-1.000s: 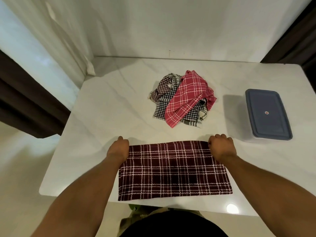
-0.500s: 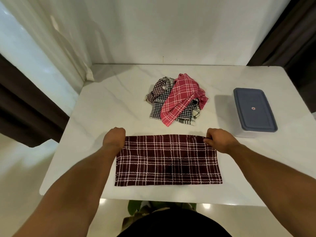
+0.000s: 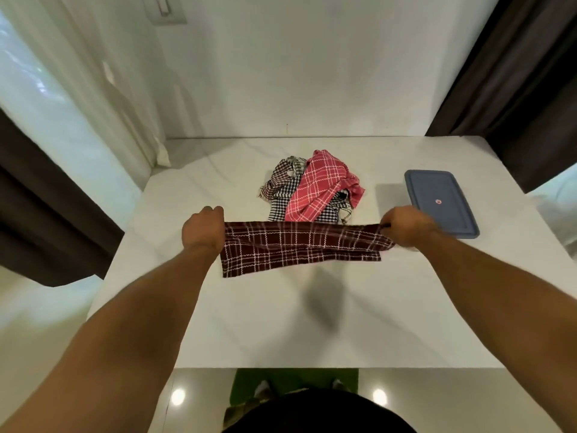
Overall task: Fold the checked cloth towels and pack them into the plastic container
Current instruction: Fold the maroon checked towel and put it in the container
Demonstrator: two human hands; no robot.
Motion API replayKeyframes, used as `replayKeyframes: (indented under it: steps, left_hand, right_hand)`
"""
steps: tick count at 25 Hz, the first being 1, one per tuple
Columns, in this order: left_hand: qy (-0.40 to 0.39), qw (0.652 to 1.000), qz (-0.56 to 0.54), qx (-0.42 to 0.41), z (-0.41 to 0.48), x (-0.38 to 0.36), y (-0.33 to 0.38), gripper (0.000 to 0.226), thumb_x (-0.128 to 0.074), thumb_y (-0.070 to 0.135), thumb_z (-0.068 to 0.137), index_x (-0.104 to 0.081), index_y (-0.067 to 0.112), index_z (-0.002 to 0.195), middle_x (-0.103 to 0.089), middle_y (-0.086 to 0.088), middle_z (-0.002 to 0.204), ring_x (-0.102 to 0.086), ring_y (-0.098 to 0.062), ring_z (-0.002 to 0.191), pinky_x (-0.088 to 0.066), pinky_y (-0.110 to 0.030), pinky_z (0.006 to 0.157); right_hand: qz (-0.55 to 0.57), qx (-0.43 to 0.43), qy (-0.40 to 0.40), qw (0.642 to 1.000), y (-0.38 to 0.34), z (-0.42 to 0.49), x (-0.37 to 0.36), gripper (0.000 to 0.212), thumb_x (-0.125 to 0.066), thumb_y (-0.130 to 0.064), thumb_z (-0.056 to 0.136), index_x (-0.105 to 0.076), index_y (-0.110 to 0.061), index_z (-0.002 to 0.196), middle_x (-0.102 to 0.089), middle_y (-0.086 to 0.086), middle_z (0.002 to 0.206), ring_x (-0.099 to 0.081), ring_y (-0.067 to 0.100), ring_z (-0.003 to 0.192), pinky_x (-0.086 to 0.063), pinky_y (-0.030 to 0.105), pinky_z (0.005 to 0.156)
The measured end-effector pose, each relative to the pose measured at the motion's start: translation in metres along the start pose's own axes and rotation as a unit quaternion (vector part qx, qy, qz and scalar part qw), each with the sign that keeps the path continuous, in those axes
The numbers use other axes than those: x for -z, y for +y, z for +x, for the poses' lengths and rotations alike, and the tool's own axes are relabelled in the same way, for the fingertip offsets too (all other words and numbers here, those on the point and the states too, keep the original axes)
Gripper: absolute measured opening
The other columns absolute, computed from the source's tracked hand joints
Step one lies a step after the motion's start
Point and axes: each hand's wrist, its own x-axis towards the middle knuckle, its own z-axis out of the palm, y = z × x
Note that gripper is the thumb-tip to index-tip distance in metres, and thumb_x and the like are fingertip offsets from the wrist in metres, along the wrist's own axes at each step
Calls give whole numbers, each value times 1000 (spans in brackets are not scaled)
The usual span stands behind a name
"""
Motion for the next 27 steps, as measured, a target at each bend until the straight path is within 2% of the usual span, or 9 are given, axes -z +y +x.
replayKeyframes:
  steps: [4, 7, 10, 14, 16, 19, 21, 24, 27]
  left_hand:
    - [-75, 997, -26, -23, 8, 9, 0, 17, -61, 13, 83, -66, 17, 99, -65, -7, 96, -62, -29, 87, -53, -35, 72]
    - [-97, 993, -62, -14, 13, 16, 0, 19, -63, 12, 79, -67, 20, 96, -66, -5, 94, -63, -27, 85, -55, -35, 72]
    - [-29, 993, -117, 7, 14, 21, 4, 22, -57, 6, 81, -65, 18, 99, -65, -7, 99, -62, -29, 88, -56, -39, 76]
    - [66, 997, -40, -25, 13, 25, 8, 28, -53, -1, 82, -64, 13, 103, -61, -9, 101, -56, -31, 95, -50, -41, 77]
    - [88, 995, -41, -25, 14, 29, 5, 25, -53, 0, 83, -64, 13, 101, -60, -9, 97, -56, -31, 89, -49, -41, 73]
    - [112, 988, -108, -7, 14, 37, 1, 22, -52, 2, 85, -61, 12, 103, -56, -10, 102, -57, -35, 76, -51, -42, 68]
    - [119, 987, -109, -22, 10, 37, -1, 23, -53, 2, 86, -61, 12, 104, -54, -10, 107, -55, -34, 70, -50, -42, 65]
    - [65, 993, -69, -70, -4, 17, -8, 26, -51, 2, 84, -63, 15, 103, -52, -6, 108, -54, -30, 70, -48, -39, 65]
    - [-68, 988, 4, -138, -28, -19, -18, 37, -47, 4, 85, -65, 25, 110, -56, -1, 110, -61, -28, 88, -50, -37, 76]
  right_hand:
    - [62, -34, 17, 997, 3, -2, 16, 19, -58, -27, 94, -73, -24, 104, -71, 3, 100, -64, 27, 89, -52, 32, 72]
    - [65, -60, 33, 995, 5, -6, 18, 19, -59, -30, 94, -73, -25, 106, -72, 4, 102, -64, 28, 89, -51, 32, 71]
    - [71, -91, 62, 991, 4, -10, 14, 20, -57, -32, 95, -71, -24, 106, -71, 6, 101, -61, 28, 84, -47, 32, 67]
    - [83, -93, 87, 988, -2, -12, 13, 21, -56, -27, 94, -71, -25, 108, -72, 8, 99, -65, 32, 85, -52, 34, 67]
    - [148, -94, 125, 977, -3, -10, 17, 24, -54, -25, 97, -71, -24, 113, -72, 9, 103, -66, 33, 89, -56, 37, 74]
    - [249, -74, 208, 943, -8, -11, 20, 27, -49, -19, 100, -69, -18, 118, -72, 9, 108, -66, 29, 94, -49, 30, 79]
    - [285, -53, 241, 926, -10, -17, 16, 25, -50, -13, 98, -70, -12, 114, -72, 9, 104, -66, 27, 91, -46, 27, 79]
    - [274, -29, 211, 938, -3, -39, -9, 19, -57, -8, 89, -72, -9, 101, -68, 5, 86, -62, 23, 78, -46, 27, 72]
    - [215, -17, 113, 970, 10, -67, -47, 16, -62, -7, 80, -75, -13, 89, -72, 7, 83, -65, 29, 78, -47, 29, 69]
